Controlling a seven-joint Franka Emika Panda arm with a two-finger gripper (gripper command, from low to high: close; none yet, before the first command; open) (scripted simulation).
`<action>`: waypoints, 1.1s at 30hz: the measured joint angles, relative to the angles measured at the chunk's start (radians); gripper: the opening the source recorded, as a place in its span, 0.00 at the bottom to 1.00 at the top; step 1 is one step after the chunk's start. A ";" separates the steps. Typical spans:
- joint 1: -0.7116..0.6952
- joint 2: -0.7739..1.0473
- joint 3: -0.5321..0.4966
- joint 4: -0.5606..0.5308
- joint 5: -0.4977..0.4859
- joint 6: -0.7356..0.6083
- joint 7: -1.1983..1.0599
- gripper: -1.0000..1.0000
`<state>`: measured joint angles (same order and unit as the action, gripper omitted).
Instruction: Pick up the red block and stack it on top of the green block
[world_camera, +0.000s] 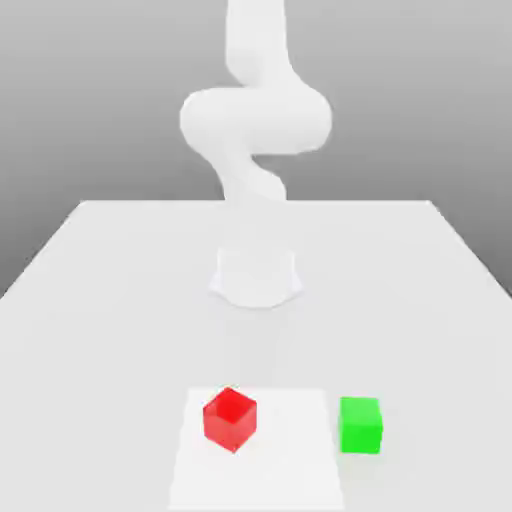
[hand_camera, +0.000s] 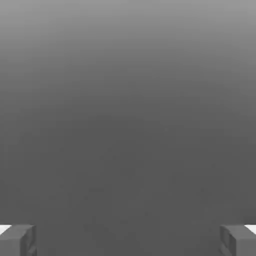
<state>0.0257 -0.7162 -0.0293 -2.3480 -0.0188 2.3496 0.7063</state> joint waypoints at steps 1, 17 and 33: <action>0.011 0.038 -0.013 -0.021 -0.007 0.022 -0.043 0.50; 0.129 0.584 -0.201 -0.332 -0.013 0.345 -0.736 0.50; 0.044 0.966 -0.087 -0.380 0.188 0.622 -1.071 0.00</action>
<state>0.0698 0.2498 -0.1161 -2.7280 0.1690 2.9716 -0.3642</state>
